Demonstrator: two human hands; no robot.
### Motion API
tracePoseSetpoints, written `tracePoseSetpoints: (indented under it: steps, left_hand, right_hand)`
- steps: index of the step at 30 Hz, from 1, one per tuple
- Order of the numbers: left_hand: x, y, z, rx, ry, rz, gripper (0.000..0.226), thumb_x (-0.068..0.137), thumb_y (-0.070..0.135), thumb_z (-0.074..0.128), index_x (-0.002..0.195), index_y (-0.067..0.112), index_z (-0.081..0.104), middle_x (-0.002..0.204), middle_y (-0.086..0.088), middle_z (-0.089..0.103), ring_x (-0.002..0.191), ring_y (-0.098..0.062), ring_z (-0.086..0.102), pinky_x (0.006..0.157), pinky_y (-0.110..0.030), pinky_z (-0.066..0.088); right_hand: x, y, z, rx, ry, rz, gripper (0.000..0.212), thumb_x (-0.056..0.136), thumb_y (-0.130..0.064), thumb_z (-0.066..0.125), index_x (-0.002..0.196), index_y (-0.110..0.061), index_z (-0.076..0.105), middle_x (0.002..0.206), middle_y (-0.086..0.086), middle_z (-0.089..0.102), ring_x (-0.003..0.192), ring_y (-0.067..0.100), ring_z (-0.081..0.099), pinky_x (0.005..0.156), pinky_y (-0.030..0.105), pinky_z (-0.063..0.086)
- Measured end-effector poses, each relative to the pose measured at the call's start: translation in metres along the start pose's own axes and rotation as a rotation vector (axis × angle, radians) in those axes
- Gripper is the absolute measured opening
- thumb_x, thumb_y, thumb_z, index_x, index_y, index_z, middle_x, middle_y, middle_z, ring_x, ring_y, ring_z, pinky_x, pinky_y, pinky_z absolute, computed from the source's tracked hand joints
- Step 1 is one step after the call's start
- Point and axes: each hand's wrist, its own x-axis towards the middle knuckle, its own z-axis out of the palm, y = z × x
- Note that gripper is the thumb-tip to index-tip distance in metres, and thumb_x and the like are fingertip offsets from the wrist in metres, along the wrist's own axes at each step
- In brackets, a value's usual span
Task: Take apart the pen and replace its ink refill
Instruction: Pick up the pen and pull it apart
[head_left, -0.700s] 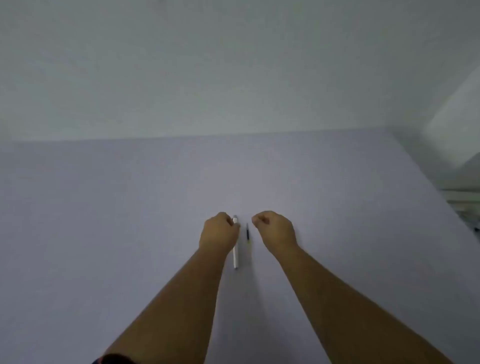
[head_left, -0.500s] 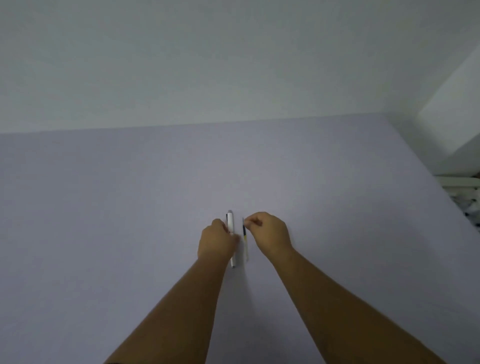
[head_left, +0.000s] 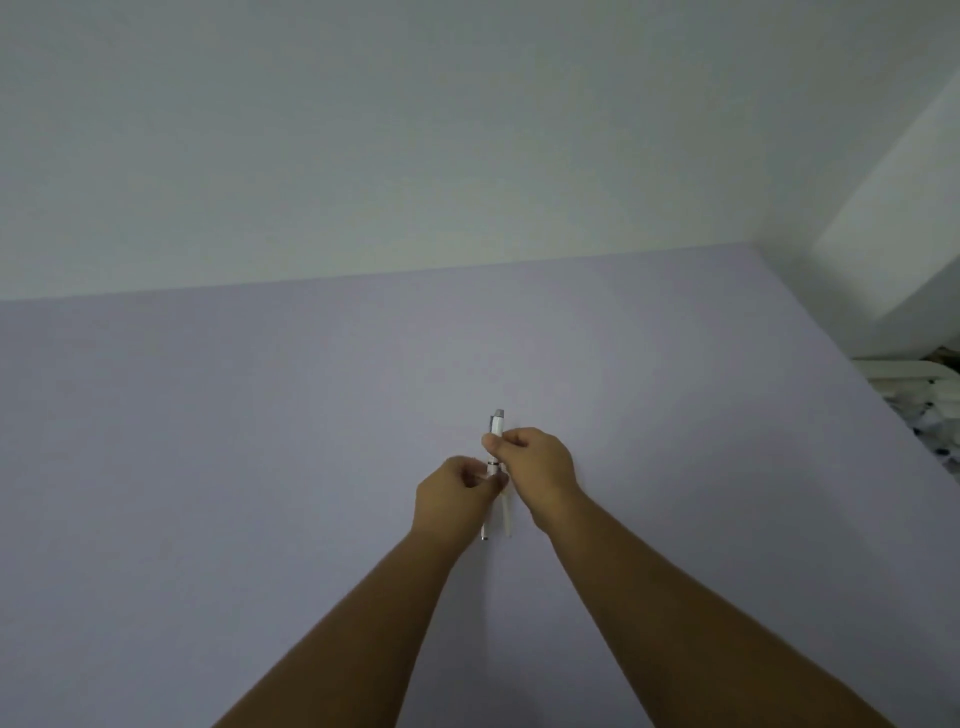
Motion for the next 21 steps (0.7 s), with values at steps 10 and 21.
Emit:
tracePoseSetpoints:
  steps: [10, 21]
  left_hand:
    - [-0.010, 0.001, -0.020, -0.170, -0.153, -0.102, 0.026, 0.089, 0.028, 0.063, 0.083, 0.004, 0.071, 0.078, -0.008, 0.067, 0.068, -0.017, 0.059, 0.078, -0.030, 0.057]
    - [-0.005, 0.006, -0.011, -0.427, -0.012, -0.299, 0.022, 0.092, 0.022, 0.059, 0.101, 0.004, 0.066, 0.092, -0.011, 0.068, 0.073, -0.023, 0.067, 0.062, -0.030, 0.058]
  right_hand:
    - [0.021, -0.007, -0.037, -0.056, 0.035, 0.051, 0.028, 0.089, -0.030, 0.057, 0.068, -0.011, 0.062, 0.068, 0.007, 0.058, 0.062, 0.020, 0.052, 0.069, 0.033, 0.044]
    - [0.021, 0.048, -0.016, -0.472, 0.020, -0.010, 0.024, 0.085, -0.025, 0.064, 0.095, -0.003, 0.067, 0.097, 0.015, 0.072, 0.093, 0.030, 0.065, 0.079, 0.033, 0.049]
